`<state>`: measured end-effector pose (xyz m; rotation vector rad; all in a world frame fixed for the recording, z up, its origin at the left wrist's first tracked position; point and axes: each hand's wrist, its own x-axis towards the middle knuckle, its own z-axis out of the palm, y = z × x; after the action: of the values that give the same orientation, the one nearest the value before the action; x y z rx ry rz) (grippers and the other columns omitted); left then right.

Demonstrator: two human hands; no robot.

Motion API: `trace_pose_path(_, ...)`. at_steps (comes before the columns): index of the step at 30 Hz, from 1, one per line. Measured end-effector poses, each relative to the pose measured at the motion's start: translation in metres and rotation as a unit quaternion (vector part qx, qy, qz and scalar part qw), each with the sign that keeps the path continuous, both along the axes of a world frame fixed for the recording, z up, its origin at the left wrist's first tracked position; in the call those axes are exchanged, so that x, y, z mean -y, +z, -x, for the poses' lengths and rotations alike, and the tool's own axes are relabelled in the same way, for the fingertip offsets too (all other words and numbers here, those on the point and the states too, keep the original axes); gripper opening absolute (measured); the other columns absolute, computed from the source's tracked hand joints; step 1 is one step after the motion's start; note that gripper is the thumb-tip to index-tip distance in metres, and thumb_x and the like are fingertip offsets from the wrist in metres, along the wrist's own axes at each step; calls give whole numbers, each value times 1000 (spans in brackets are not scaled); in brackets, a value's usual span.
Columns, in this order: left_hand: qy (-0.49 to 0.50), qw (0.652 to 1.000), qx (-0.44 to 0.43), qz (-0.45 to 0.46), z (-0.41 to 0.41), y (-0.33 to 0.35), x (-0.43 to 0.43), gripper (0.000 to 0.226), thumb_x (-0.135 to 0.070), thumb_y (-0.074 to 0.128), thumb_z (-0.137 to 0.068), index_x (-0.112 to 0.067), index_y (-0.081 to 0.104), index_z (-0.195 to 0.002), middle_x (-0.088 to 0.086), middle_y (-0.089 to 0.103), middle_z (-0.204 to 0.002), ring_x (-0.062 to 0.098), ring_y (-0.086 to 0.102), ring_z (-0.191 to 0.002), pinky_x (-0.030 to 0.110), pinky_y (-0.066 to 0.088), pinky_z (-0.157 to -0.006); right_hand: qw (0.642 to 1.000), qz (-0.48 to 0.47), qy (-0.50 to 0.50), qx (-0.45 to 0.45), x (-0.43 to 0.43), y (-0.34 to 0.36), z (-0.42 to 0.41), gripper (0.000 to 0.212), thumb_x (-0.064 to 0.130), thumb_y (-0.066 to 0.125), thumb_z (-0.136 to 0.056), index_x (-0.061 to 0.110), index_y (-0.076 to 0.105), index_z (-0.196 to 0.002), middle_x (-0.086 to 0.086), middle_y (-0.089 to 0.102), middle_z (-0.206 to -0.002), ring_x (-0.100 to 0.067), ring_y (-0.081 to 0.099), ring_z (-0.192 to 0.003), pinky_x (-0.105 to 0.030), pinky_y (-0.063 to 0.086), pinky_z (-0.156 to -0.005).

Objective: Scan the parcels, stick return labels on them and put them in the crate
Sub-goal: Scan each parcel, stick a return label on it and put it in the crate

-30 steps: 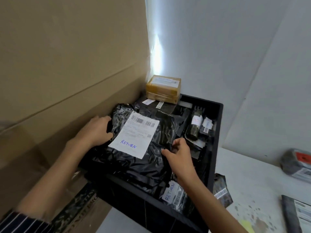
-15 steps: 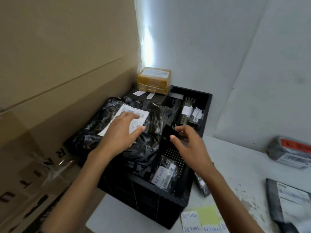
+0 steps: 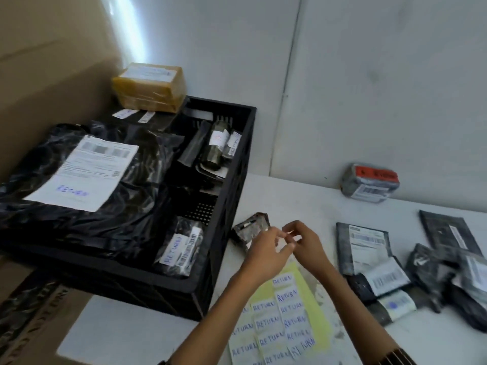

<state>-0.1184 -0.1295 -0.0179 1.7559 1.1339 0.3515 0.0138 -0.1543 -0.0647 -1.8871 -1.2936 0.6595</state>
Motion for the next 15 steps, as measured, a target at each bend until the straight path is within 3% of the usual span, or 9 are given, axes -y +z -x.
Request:
trace_pose_path(2, 44, 996, -55, 58, -7, -34, -3, 36, -32, 57, -92, -12, 51, -121, 6, 56, -122, 20, 55, -108, 23, 41, -82, 999, 45, 16, 16, -10, -26, -6, 18, 8, 57, -90, 7, 57, -108, -7, 61, -109, -23, 58, -95, -20, 36, -72)
trace_pose_path(4, 110, 983, -83, 120, -10, -59, -7, 51, -32, 55, -93, -9, 38, -135, 12, 48, -132, 26, 51, -117, 29, 43, -88, 995, 85, 37, 28, -23, -49, -8, 34, 13, 56, -92, 1, 50, -123, -12, 55, -122, -27, 53, -109, -20, 35, -80)
trace_pose_path(7, 202, 955, -132, 173, -10, -83, -13, 61, -29, 55, -94, 1, 24, -137, 22, 37, -136, 36, 45, -122, 38, 43, -93, 988, 147, 33, 22, -41, -72, -8, 50, 18, 56, -93, 0, 37, -135, -17, 45, -136, -31, 43, -124, -34, 38, -98)
trace_pose_path(11, 247, 946, -132, 162, -8, -102, -25, 42, -24, 56, -93, 3, 42, -122, 20, 49, -127, 33, 54, -110, 33, 46, -82, 977, 203, 18, 65, -58, -93, -9, 50, 23, 56, -91, 3, 40, -135, -17, 44, -135, -33, 39, -124, -38, 37, -99)
trace_pose_path(15, 237, 954, -104, 150, -8, -108, -30, 24, -20, 53, -94, -1, 52, -109, 15, 58, -115, 29, 57, -102, 34, 45, -81, 979, 193, 0, 69, -64, -95, -10, 31, 20, 56, -89, 5, 59, -116, -17, 50, -118, -32, 42, -116, -40, 39, -95)
